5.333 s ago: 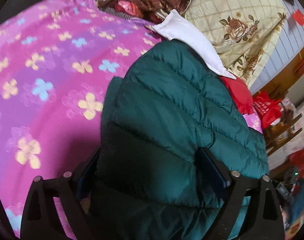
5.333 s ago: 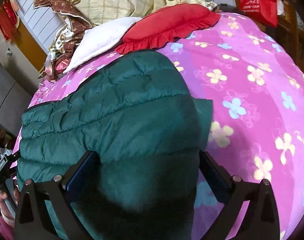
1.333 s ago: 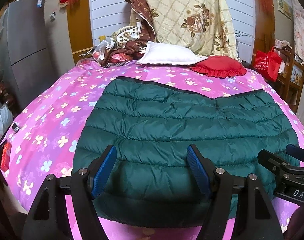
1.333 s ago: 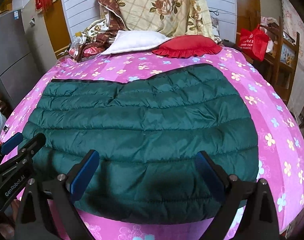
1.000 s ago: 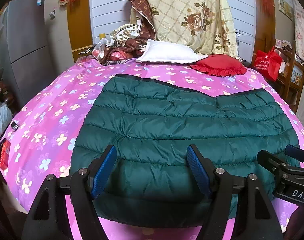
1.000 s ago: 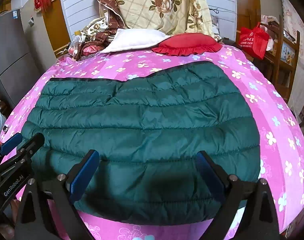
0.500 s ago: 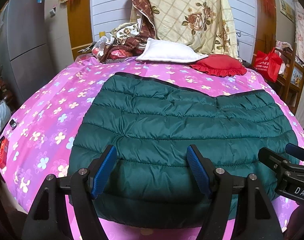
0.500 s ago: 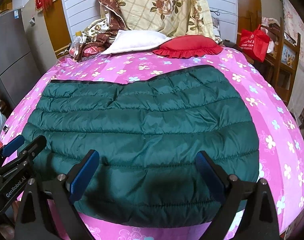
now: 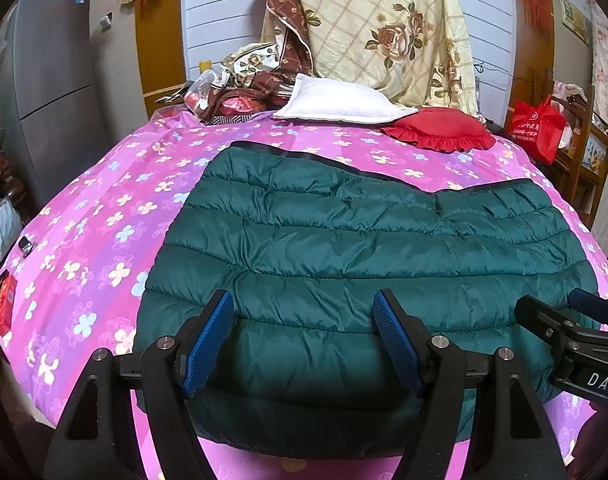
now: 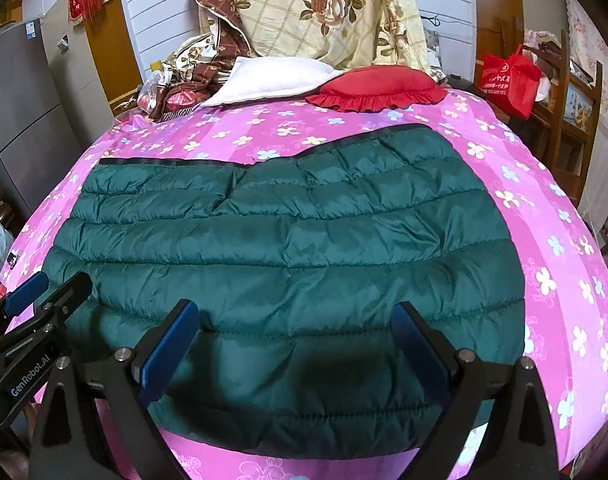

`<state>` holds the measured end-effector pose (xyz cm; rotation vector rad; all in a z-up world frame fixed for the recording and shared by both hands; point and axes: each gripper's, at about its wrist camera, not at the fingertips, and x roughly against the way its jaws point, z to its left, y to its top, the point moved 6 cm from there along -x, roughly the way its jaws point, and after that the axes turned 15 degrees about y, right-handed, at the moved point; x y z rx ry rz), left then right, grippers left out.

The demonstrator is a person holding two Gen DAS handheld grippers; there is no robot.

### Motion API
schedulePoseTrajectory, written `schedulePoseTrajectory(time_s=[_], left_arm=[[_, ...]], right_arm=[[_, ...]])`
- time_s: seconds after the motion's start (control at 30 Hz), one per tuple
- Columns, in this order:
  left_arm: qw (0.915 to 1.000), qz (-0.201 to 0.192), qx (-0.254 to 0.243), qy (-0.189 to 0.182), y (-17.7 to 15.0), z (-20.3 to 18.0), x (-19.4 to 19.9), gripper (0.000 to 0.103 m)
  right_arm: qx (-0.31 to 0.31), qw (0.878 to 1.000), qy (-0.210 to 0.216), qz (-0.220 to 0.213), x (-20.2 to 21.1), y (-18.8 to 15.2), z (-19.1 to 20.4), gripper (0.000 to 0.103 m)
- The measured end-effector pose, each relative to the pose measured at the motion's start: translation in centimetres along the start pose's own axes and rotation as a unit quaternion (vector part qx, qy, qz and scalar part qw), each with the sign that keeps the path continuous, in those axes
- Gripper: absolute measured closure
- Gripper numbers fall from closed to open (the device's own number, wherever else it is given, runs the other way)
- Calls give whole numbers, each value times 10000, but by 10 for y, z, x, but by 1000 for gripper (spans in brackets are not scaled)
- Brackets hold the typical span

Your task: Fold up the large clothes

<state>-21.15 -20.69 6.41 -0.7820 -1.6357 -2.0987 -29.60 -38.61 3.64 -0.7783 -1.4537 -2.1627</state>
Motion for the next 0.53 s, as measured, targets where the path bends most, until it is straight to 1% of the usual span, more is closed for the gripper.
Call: schedulePoseTrajectory(time_s=[0.33,0.53], left_arm=[[10000,50,18,-15,-1,0,-4,48],[9998,132,79,-156,0,3,-7,48]], right_arm=[[6,10000,15,23,-5,0,0,4],[-3,10000,53,44,-8,0,0,4]])
